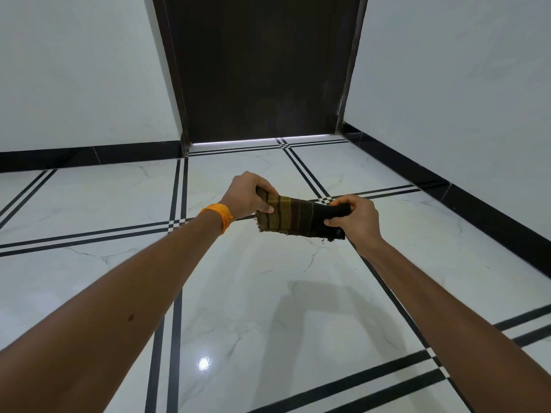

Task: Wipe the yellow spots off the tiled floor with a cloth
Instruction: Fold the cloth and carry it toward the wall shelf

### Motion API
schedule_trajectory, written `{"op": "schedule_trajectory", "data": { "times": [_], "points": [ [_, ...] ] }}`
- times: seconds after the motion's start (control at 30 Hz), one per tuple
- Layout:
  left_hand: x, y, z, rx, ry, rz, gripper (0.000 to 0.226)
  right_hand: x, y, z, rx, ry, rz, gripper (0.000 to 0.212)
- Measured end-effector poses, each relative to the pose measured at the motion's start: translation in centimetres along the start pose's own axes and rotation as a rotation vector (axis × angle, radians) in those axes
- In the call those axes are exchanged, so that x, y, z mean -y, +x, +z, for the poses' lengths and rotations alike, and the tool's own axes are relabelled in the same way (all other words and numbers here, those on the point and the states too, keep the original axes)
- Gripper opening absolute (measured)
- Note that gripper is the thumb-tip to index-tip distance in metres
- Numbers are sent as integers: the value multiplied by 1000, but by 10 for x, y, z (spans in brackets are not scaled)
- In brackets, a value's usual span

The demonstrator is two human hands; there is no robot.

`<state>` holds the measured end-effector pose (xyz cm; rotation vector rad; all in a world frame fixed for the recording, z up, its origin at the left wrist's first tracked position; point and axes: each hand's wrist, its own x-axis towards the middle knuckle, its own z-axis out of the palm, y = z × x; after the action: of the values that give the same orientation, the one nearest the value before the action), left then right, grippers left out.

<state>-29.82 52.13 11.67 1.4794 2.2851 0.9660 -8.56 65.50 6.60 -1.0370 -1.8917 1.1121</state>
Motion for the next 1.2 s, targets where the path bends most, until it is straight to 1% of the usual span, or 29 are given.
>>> {"op": "schedule_trajectory", "data": {
  "times": [0.07, 0.17, 0.23, 0.27, 0.3, 0.33, 0.37, 0.4, 0.47, 0.53, 0.6, 0.67, 0.7, 0.77, 0.8, 0.83, 0.87, 0.93, 0.97, 1.07, 1.13, 1.2],
  "points": [
    [-7, 1, 1, -34, 42, 41, 28, 2, -1, 4, -59, -149, -75, 38],
    [-19, 2, 3, -110, 128, 131, 23, 1, 1, 9, -81, -298, -119, 37],
    [-24, 4, 4, -137, 179, 170, 22, -4, 3, 10, -85, -350, -133, 40],
    [-25, 4, 4, -139, 182, 172, 21, -5, 3, 8, -85, -335, -137, 40],
    [-24, 5, 4, -136, 178, 171, 20, -5, 4, 5, -66, -292, -144, 37],
    [-22, 6, 3, -124, 169, 164, 18, -3, 4, 1, -9, -211, -141, 31],
    [-20, 7, 2, -92, 136, 143, 15, 0, 4, -3, 87, -85, -114, 24],
    [-17, 6, 0, -44, 58, 110, 11, 4, 6, -7, 203, 63, -70, 19],
    [-14, 3, -1, 92, -172, 16, 7, 13, 8, -15, 380, 294, 37, 17],
    [-13, -1, 0, 166, -376, -90, 11, 22, 10, -17, 464, 465, 117, 24],
    [-12, -4, 2, 161, -541, -197, 15, 26, 10, -17, 505, 570, 164, 21],
    [-7, -5, 2, 158, -571, -240, 17, 31, 12, -15, 540, 590, 198, 21],
    [-4, -4, 1, 181, -547, -225, 23, 34, 13, -15, 573, 577, 195, 22],
    [0, -1, 0, 273, -513, -159, 49, 45, 21, -17, 683, 507, 161, 20],
    [-3, 1, 0, 323, -504, -126, 60, 53, 26, -18, 746, 441, 145, 20],
    [-9, 2, 0, 374, -488, -89, 64, 63, 31, -18, 805, 356, 124, 21],
    [-18, 5, 0, 431, -471, -61, 62, 75, 36, -19, 850, 274, 117, 22],
    [-40, 7, -4, 517, -461, -43, 45, 99, 43, -21, 902, 147, 109, 21],
    [-53, 8, -10, 544, -481, -68, 36, 113, 48, -27, 921, 90, 115, 20],
    [-81, 9, -33, 553, -482, -142, 22, 152, 61, -49, 931, -56, 127, 13],
    [-101, 4, -55, 567, -470, -208, 16, 182, 70, -74, 909, -170, 149, 17],
    [-125, -3, -77, 630, -558, -284, 18, 214, 76, -97, 877, -215, 171, 27]
  ]
}}
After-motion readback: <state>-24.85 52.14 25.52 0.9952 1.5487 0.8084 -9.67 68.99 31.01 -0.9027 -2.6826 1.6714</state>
